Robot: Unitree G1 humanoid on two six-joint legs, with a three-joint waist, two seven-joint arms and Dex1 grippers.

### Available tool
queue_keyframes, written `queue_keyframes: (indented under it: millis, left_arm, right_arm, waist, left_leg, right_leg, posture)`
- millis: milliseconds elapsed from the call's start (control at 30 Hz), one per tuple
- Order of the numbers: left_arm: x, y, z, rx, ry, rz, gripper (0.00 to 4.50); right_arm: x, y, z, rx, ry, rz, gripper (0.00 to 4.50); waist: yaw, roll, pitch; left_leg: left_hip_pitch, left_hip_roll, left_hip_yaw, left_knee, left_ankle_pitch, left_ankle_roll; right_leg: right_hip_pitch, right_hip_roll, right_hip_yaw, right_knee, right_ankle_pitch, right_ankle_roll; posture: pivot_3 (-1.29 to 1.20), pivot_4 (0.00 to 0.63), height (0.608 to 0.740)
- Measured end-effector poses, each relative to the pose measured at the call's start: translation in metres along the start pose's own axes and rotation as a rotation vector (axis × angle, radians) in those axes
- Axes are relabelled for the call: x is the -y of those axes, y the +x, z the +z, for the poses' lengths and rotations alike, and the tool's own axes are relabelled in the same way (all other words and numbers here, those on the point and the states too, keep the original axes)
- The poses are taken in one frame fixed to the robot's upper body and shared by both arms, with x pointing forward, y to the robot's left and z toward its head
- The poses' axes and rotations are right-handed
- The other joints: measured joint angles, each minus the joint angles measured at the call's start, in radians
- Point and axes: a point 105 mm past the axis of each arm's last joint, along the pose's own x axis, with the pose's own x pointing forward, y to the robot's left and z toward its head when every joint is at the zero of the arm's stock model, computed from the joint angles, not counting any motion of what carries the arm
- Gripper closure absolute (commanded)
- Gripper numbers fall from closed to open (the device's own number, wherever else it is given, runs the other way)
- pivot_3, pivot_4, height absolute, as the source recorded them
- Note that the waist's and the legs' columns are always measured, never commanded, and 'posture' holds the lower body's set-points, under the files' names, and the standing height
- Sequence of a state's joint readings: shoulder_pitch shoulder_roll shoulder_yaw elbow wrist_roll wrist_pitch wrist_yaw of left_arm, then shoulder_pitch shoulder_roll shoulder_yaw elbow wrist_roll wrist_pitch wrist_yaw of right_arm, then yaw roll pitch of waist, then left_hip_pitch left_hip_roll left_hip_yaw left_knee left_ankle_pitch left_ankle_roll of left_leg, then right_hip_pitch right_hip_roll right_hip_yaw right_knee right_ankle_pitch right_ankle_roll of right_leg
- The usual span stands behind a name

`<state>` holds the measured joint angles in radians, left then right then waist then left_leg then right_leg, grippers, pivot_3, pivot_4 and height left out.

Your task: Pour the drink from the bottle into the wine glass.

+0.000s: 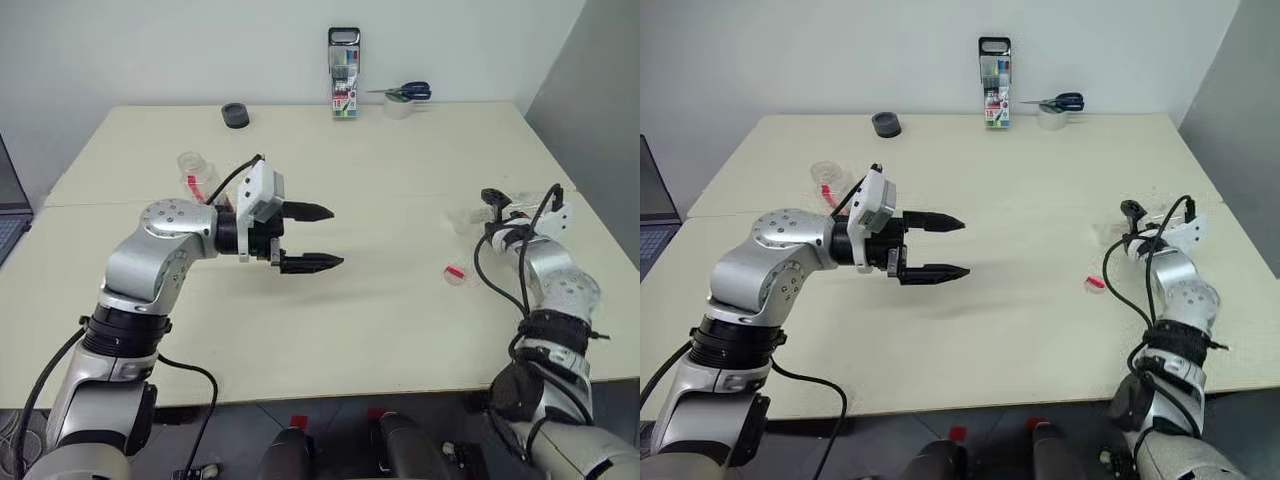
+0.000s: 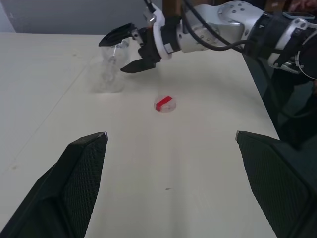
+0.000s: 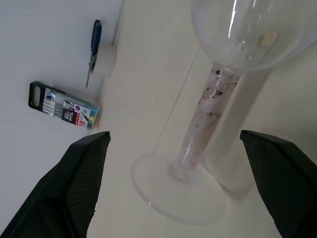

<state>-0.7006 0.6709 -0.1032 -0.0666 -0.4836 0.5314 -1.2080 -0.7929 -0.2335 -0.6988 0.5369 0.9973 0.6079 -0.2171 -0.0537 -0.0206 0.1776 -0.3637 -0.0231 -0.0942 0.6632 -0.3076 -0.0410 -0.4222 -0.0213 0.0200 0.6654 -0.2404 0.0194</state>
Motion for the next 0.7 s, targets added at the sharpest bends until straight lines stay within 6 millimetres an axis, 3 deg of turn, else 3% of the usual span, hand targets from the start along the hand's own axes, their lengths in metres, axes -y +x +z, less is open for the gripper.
queue_keyframes:
  millis: [433, 533, 700]
  left_arm:
    - [-0.003, 0.000, 0.000, -0.012, 0.013, 0.001, 0.06]
    - [-0.003, 0.000, 0.000, -0.012, 0.013, -0.002, 0.00]
    - [-0.003, 0.000, 0.000, -0.013, 0.013, -0.003, 0.00]
  right_arm:
    - [-0.001, 0.032, -0.008, 0.018, -0.007, -0.013, 0.00]
    - [0.002, 0.034, -0.009, 0.035, -0.020, -0.028, 0.62]
    - [0.014, 0.035, -0.008, 0.065, -0.032, -0.085, 2.52]
  waist:
    - [-0.004, 0.000, 0.000]
    - [-0.004, 0.000, 0.000]
    - [-0.003, 0.000, 0.000]
  left_leg:
    - [0.000, 0.000, 0.001, 0.000, 0.000, 0.000]
    - [0.000, 0.000, 0.001, 0.001, 0.000, 0.000]
    - [0.000, 0.000, 0.001, 0.001, 0.000, 0.000]
  right_leg:
    - [0.000, 0.000, 0.001, 0.000, 0.000, 0.000]
    - [0.000, 0.000, 0.001, 0.000, 0.000, 0.000]
    - [0.001, -0.001, 0.001, 0.000, 0.000, 0.000]
  posture:
    - [0.00, 0.150, 0.740]
    - [0.00, 0.150, 0.740]
    - [0.00, 0.150, 0.740]
